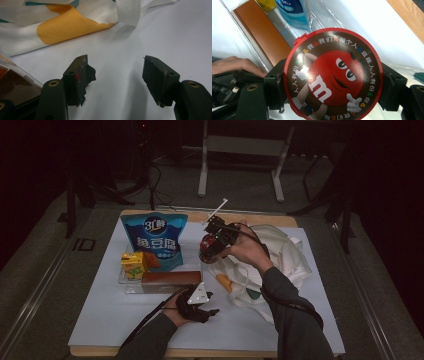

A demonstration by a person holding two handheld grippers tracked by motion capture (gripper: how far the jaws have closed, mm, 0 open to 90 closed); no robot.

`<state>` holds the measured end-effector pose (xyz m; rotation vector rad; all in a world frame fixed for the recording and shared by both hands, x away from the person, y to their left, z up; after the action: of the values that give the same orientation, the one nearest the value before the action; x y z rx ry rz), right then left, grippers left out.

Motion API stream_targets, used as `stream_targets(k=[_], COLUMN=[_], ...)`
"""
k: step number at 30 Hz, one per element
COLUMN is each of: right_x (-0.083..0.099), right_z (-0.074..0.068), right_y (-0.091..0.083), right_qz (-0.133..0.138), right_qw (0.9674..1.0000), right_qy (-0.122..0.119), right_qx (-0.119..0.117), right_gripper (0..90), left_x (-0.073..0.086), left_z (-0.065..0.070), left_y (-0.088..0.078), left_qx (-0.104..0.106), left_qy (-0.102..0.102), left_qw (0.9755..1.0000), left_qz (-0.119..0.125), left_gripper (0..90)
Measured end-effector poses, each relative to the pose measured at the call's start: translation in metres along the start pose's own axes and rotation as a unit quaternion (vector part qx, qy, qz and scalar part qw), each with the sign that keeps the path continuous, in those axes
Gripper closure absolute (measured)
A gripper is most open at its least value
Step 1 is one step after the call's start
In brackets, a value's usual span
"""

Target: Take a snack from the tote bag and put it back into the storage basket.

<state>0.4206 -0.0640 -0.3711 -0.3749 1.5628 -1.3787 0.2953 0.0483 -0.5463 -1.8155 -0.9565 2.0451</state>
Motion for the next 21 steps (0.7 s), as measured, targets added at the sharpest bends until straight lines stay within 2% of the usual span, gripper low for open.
stream_targets(k=[21], right_x=[-0.015], right_z=[-0.019], right_y=[0.012], right_qz=[-0.002], right_qw=[0.9998], right_qy=[-0.017], right_qx=[-0.014], right_gripper=[25.5], left_x=[0.000], left_z=[0.000], left_y=[0.000], left_qx=[0.000], left_qy=[0.000], left_qw=[1.0000], left_qz=[-0.002], left_gripper=[38.3])
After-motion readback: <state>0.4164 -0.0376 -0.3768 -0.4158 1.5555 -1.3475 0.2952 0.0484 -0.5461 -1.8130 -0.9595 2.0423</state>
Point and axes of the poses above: each handheld gripper's, and its own axes: y roughly forward along the jaws, x roughly out of its underside, z roughly to its right, the point moved 1 cm from there along y, roughly forward along the jaws, and after that the axes turned 7 degrees about x, right-handed, at the moved point
